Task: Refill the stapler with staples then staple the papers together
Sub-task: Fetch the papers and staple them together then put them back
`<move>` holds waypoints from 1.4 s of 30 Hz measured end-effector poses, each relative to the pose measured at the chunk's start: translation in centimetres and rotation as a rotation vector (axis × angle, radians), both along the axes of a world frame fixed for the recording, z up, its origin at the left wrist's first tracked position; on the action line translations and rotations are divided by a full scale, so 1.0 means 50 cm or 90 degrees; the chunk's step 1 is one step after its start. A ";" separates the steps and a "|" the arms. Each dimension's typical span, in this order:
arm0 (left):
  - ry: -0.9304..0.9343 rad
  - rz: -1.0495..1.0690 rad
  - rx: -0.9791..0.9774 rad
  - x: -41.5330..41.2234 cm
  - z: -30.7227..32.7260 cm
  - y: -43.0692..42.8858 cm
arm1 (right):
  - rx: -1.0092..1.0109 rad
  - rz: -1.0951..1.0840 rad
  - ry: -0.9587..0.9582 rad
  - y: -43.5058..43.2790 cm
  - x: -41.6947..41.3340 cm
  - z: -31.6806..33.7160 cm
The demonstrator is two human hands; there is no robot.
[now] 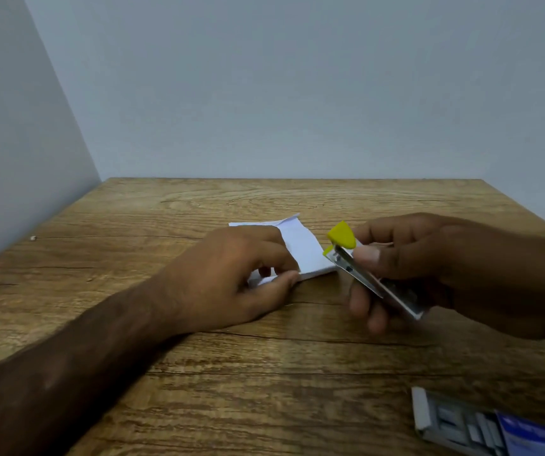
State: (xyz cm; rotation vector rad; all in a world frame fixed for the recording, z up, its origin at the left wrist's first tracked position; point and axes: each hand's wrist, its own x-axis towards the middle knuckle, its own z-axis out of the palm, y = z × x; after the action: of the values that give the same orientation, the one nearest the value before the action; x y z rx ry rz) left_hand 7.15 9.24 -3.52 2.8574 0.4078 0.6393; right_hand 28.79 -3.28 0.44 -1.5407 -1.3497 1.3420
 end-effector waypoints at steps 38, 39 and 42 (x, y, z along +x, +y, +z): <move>-0.164 0.029 0.379 0.019 -0.018 -0.030 | -0.059 -0.075 0.239 0.023 -0.039 -0.056; -0.168 0.027 0.383 0.019 -0.017 -0.030 | -0.054 -0.109 0.232 0.024 -0.042 -0.055; -0.173 0.020 0.402 0.020 -0.015 -0.034 | -0.025 -0.167 0.227 0.026 -0.054 -0.055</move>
State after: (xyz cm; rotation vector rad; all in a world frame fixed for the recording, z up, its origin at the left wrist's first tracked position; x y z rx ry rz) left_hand 8.16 7.53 -4.28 3.2579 0.2361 1.3525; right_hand 26.11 -1.98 -2.30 -1.3669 -0.8758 1.4004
